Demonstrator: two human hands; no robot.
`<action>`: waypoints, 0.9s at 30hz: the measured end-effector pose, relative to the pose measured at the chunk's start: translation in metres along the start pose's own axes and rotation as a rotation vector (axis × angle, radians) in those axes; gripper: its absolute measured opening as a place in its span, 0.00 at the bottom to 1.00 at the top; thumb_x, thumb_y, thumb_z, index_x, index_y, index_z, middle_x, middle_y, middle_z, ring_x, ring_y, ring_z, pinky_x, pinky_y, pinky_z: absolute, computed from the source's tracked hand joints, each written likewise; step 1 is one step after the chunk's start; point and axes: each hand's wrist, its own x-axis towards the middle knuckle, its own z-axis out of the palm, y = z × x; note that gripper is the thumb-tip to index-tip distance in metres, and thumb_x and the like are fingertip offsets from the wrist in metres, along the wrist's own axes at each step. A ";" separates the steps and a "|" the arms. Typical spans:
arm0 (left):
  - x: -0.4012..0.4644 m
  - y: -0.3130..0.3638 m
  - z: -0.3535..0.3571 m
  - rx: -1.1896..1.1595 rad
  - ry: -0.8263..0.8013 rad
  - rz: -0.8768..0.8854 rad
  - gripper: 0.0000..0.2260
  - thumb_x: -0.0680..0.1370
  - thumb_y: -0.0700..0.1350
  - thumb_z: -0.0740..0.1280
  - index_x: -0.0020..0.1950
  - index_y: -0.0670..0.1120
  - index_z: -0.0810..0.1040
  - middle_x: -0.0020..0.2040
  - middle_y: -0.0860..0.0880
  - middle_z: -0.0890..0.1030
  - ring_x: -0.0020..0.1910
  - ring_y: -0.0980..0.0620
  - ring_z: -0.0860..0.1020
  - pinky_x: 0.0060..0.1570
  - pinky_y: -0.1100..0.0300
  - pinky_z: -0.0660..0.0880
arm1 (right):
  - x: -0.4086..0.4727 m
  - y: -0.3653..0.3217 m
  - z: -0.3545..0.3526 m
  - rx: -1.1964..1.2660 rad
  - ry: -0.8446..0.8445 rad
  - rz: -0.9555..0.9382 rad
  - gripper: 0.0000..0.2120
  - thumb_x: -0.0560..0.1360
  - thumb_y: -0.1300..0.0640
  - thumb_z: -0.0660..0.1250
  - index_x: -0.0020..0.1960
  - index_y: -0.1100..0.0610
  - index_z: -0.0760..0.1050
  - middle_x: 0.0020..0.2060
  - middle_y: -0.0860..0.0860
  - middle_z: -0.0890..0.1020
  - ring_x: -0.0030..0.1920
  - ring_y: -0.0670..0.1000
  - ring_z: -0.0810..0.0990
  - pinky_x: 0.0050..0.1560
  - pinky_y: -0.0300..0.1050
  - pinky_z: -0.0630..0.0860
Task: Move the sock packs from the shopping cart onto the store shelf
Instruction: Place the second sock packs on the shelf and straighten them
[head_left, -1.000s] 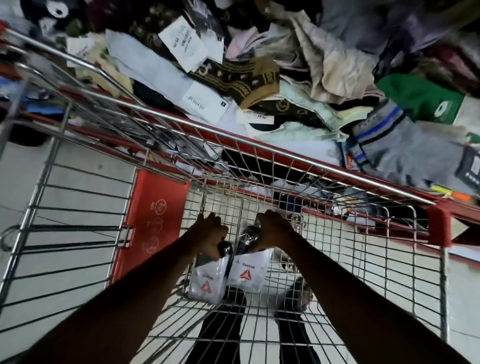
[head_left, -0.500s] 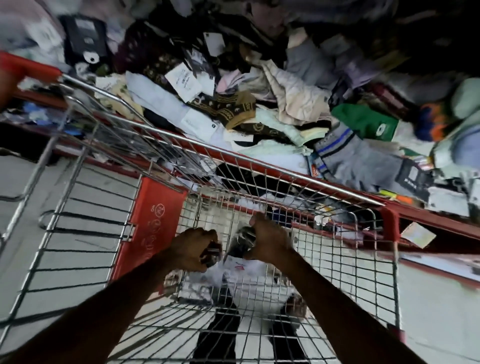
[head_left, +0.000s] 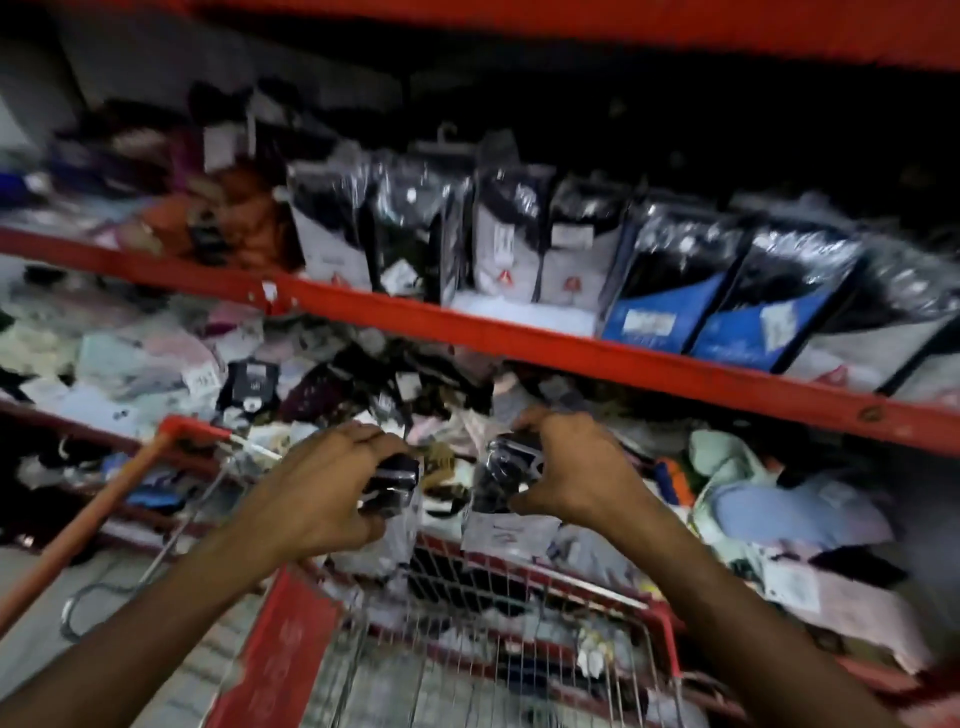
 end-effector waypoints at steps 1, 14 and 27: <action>0.007 0.003 -0.024 0.015 0.041 0.002 0.36 0.65 0.57 0.73 0.73 0.53 0.71 0.63 0.53 0.79 0.61 0.50 0.76 0.57 0.54 0.78 | 0.002 -0.003 -0.022 -0.009 0.043 -0.007 0.31 0.57 0.47 0.80 0.58 0.51 0.77 0.51 0.49 0.85 0.51 0.53 0.83 0.49 0.46 0.80; 0.090 0.037 -0.206 0.021 0.324 0.091 0.34 0.64 0.53 0.77 0.69 0.52 0.74 0.64 0.49 0.81 0.63 0.47 0.78 0.58 0.57 0.76 | 0.042 -0.015 -0.199 0.014 0.358 0.024 0.34 0.53 0.49 0.81 0.59 0.49 0.79 0.50 0.51 0.85 0.48 0.52 0.84 0.50 0.48 0.82; 0.182 0.030 -0.224 -0.078 0.305 0.108 0.34 0.61 0.54 0.79 0.66 0.50 0.76 0.60 0.46 0.83 0.56 0.45 0.82 0.50 0.48 0.81 | 0.113 -0.007 -0.227 0.018 0.259 0.096 0.33 0.54 0.55 0.85 0.57 0.54 0.79 0.43 0.50 0.84 0.37 0.47 0.83 0.33 0.37 0.77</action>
